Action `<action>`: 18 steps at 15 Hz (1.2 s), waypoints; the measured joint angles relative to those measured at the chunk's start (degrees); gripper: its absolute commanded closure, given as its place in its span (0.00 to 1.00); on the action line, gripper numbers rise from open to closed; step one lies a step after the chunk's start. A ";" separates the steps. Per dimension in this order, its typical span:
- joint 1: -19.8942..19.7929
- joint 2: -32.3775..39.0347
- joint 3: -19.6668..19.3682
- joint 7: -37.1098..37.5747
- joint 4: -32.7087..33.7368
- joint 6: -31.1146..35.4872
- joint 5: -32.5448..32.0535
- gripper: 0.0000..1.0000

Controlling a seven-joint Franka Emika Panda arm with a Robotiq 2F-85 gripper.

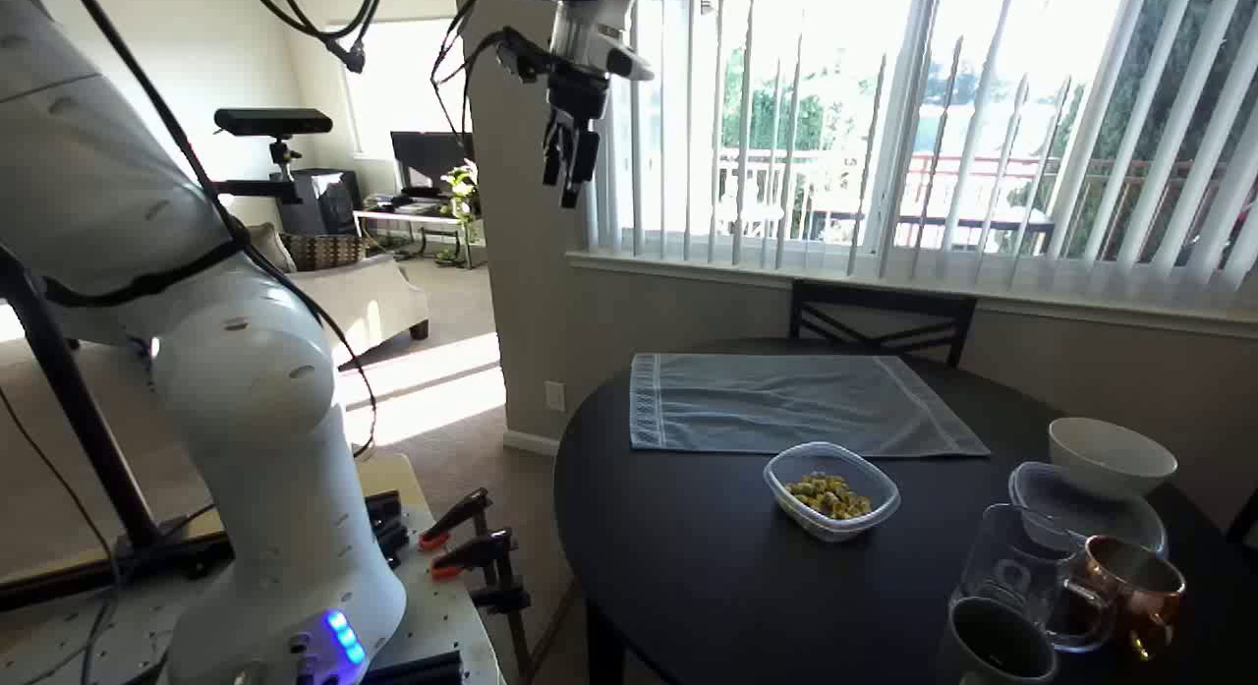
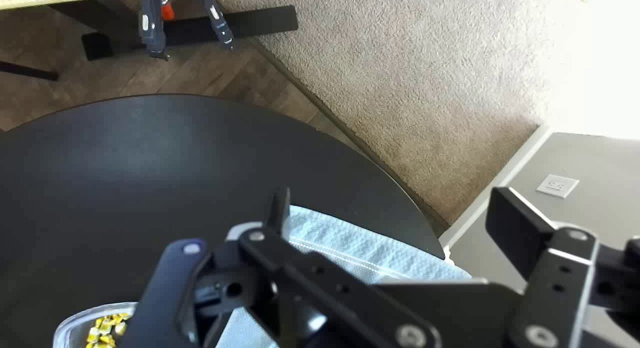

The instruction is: Take the candy out of the bowl

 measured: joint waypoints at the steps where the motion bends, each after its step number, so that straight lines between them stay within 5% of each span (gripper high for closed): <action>1: 0.00 0.00 0.00 0.00 0.00 0.00 0.00 0.00; 18: -0.28 0.21 -0.27 -1.47 0.09 0.00 -0.27 0.00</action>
